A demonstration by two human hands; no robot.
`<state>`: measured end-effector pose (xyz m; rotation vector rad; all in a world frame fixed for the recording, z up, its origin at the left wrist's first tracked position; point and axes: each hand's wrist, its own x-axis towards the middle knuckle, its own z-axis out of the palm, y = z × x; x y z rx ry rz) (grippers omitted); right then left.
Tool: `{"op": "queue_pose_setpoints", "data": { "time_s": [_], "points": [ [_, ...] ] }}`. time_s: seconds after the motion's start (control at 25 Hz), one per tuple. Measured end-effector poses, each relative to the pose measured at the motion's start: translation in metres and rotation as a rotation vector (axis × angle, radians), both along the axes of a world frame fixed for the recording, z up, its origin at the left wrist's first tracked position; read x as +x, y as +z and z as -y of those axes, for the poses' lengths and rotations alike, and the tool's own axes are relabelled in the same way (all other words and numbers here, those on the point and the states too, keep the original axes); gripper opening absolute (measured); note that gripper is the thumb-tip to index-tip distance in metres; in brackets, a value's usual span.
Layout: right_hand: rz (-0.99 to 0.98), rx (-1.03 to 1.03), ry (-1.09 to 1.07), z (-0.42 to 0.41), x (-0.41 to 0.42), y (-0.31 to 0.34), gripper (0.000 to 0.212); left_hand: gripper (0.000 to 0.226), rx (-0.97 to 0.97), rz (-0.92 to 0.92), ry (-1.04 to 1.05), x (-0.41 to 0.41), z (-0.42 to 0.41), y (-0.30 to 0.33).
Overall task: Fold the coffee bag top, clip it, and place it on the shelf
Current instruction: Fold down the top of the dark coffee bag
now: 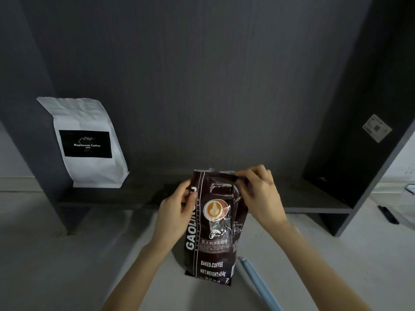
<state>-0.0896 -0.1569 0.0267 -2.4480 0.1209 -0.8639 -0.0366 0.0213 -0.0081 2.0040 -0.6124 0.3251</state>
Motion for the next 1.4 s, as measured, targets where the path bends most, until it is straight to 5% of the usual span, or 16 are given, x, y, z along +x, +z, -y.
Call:
{"op": "queue_pose_setpoints", "data": {
  "time_s": [0.44,0.84,1.08,1.4],
  "points": [
    [0.074,-0.065,-0.089,-0.013,-0.03,0.0,0.014,0.027,-0.046,0.076,0.044,-0.029,-0.012,-0.01],
    [-0.067,-0.017,0.1,-0.009,-0.03,0.015,0.014,0.021,-0.052,0.064,0.009,-0.028,-0.017,-0.006],
    [-0.079,0.215,0.117,-0.01,-0.034,0.012,0.008,0.017,-0.09,0.047,0.036,-0.028,-0.016,-0.011],
    [-0.089,0.667,0.054,-0.025,-0.045,-0.032,0.073,0.003,-0.194,-0.023,0.083,-0.034,-0.012,-0.014]
  ]
}}
